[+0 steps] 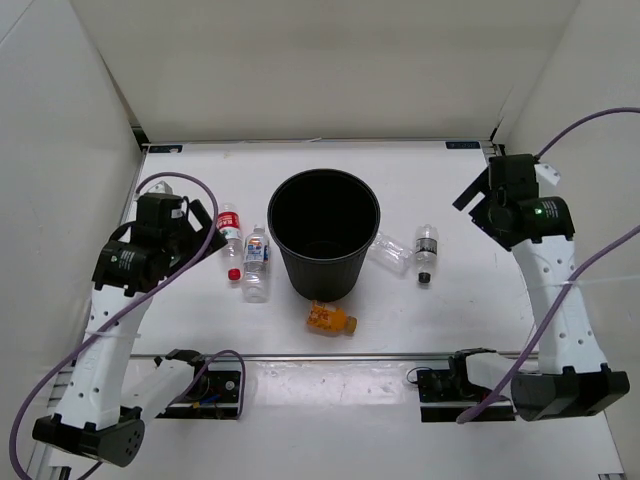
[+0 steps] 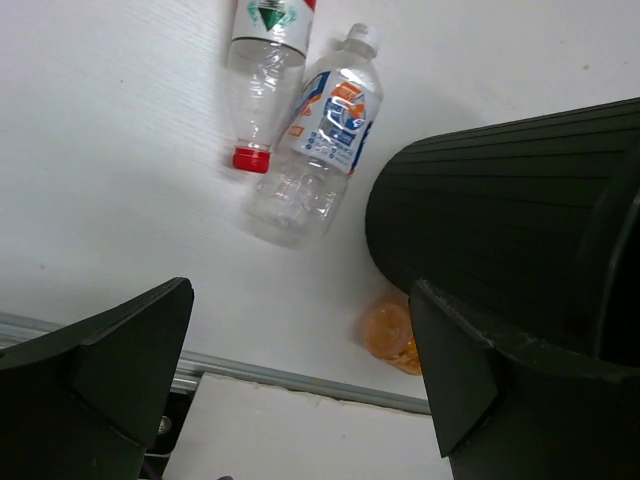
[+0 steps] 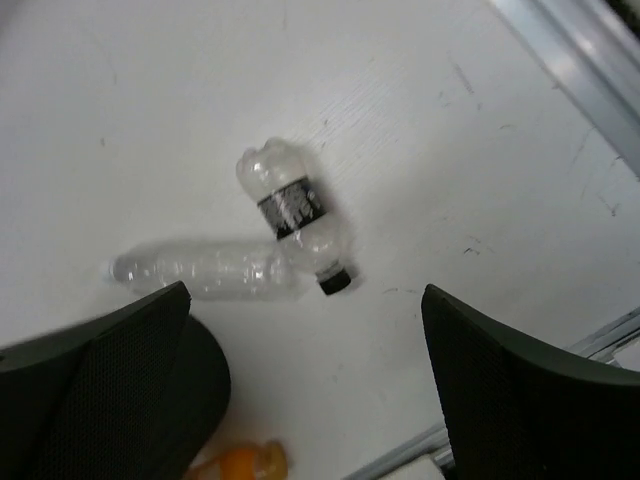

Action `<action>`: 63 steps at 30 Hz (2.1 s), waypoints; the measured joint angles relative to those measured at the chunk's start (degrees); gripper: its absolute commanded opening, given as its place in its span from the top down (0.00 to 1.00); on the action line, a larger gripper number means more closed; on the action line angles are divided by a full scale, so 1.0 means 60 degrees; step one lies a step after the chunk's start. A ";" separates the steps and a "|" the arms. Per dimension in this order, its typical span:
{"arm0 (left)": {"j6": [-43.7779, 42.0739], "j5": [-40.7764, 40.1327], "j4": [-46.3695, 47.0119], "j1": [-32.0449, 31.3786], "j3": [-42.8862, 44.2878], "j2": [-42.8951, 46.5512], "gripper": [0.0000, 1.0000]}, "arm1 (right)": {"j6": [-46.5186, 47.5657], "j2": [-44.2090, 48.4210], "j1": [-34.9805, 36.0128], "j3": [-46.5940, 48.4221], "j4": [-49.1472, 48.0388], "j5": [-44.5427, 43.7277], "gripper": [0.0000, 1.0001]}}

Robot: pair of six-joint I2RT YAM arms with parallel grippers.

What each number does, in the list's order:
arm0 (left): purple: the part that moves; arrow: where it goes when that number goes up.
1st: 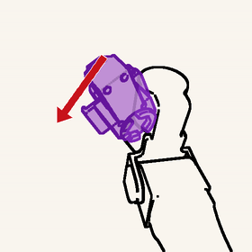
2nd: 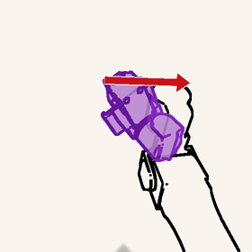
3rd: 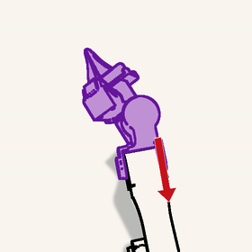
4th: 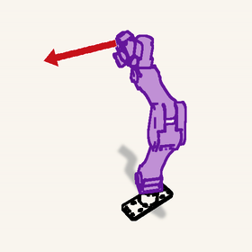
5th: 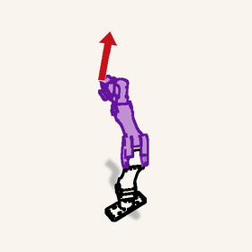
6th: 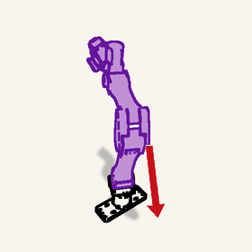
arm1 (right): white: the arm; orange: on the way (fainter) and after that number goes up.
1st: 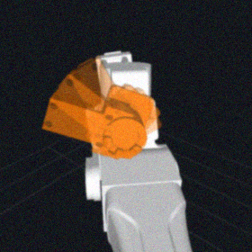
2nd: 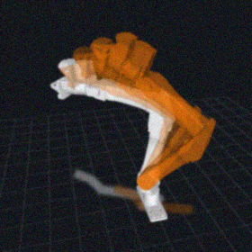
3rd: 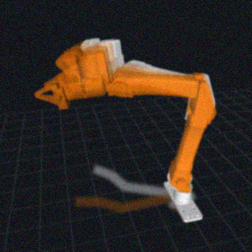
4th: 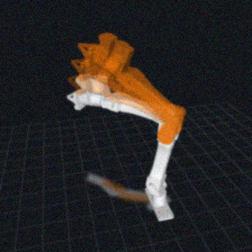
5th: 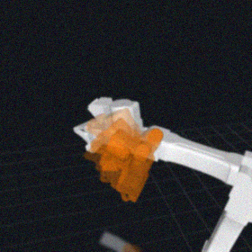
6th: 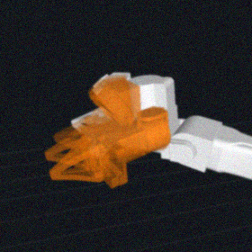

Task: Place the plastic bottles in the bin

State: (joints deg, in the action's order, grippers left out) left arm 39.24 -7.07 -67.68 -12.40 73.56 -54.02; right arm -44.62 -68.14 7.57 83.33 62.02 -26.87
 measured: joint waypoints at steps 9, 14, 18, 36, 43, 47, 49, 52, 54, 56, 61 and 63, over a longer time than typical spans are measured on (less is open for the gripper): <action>0.0459 -0.0976 -0.0270 0.0000 -0.0393 -0.0350 0.00 | 0.1909 -0.2120 -0.0197 -0.1049 -0.0572 0.3905 0.00; 0.0692 -0.1384 -0.0317 0.0120 -0.0492 -0.0714 0.00 | 0.2546 -0.3501 -0.0200 -0.0998 -0.0776 0.5231 0.00; 0.0863 -0.1632 -0.0317 0.0233 -0.0579 -0.0852 0.00 | 0.2772 -0.4936 -0.0266 0.0113 -0.0958 0.5574 0.00; 0.1049 -0.1610 -0.0419 0.1082 -0.0852 -0.1293 0.00 | 0.2750 -0.7930 -0.1228 0.0579 -0.1468 0.4594 0.48; 0.1443 -0.1406 -0.0299 0.1166 -0.1253 -0.1370 0.00 | 0.1993 -0.6335 -0.1453 0.0423 -0.1067 0.4218 0.74; 0.1617 -0.1297 -0.0131 0.1177 -0.1373 -0.1818 0.00 | 0.1282 -0.4044 -0.1424 0.1180 -0.0619 0.4382 0.84; 0.1650 -0.1209 -0.0062 0.1177 -0.1417 -0.2127 0.00 | 0.1024 -0.3184 -0.1293 0.1945 -0.0543 0.4568 0.84; 0.1559 -0.0962 0.0280 0.1177 -0.1570 -0.2510 0.00 | 0.0885 -0.2288 -0.0725 0.3082 -0.0871 0.5038 0.72; 0.1457 -0.0707 0.0586 0.1177 -0.1712 -0.2692 0.00 | 0.0954 -0.1956 0.0044 0.3570 -0.1191 0.5300 0.66; 0.1366 -0.0412 0.0867 0.1177 -0.1763 -0.2852 0.00 | 0.1162 -0.1934 0.1162 0.4058 -0.1537 0.5410 0.58; 0.1162 0.0011 0.1730 0.1173 -0.1810 -0.3297 0.00 | 0.1891 -0.3078 0.3683 0.4907 -0.1778 0.5865 0.10; 0.1100 0.0004 0.1945 0.1162 -0.1807 -0.3519 0.00 | 0.2095 -0.3858 0.4251 0.5202 -0.1406 0.5982 0.00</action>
State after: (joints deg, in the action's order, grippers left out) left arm 45.84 -7.05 -56.01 -5.43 62.72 -75.13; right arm -32.05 -91.29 33.08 114.54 53.58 9.02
